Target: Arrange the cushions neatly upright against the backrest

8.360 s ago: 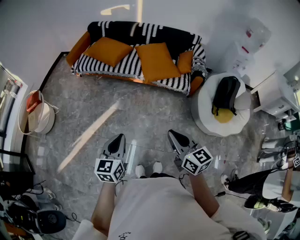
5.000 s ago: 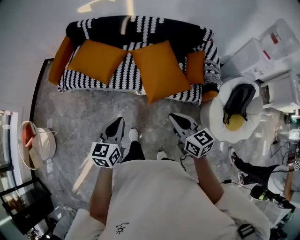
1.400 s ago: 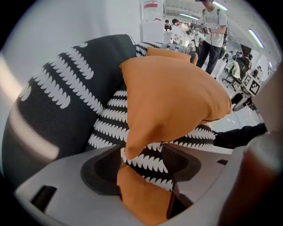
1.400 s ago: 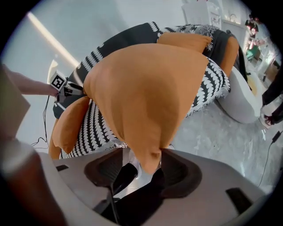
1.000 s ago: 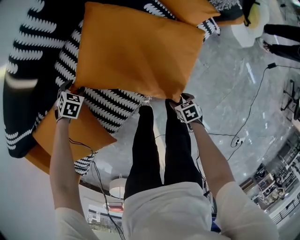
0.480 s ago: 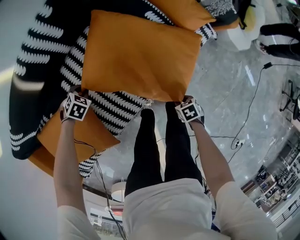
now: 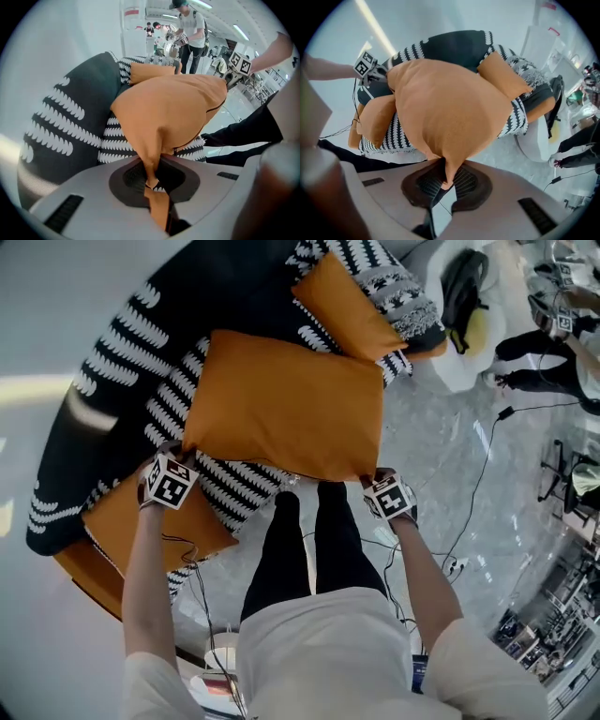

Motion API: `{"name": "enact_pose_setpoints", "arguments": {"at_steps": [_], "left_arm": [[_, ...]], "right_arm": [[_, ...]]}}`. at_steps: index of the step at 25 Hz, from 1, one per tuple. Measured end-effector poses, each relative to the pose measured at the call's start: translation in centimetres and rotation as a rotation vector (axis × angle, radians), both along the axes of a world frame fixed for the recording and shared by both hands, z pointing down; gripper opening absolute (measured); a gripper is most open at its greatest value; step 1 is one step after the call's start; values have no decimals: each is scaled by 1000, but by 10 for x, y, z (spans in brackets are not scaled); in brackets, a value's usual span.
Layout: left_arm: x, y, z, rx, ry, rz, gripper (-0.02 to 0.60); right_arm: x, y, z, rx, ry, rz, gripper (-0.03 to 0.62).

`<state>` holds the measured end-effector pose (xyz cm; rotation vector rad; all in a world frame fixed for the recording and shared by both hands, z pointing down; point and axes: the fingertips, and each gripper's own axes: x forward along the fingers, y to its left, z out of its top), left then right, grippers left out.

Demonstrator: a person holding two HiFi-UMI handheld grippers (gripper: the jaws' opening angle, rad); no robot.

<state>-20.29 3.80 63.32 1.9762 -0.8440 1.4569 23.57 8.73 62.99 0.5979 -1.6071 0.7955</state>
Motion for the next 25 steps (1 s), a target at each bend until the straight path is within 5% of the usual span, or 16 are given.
{"name": "enact_pose_setpoints", "arguments": {"at_steps": [4, 12, 16, 25], "left_arm": [[7, 0, -34, 58, 47, -10, 49], [-16, -17, -93, 152, 107, -212, 49], [-28, -22, -132, 200, 136, -301, 48], [-46, -32, -168, 261, 127, -519, 48]], "right_arm": [[4, -32, -51, 67, -33, -4, 46], [-37, -147, -134, 220, -152, -89, 46], [-63, -206, -169, 219, -237, -133, 44], [-125, -312, -189, 176, -304, -401, 44]]}}
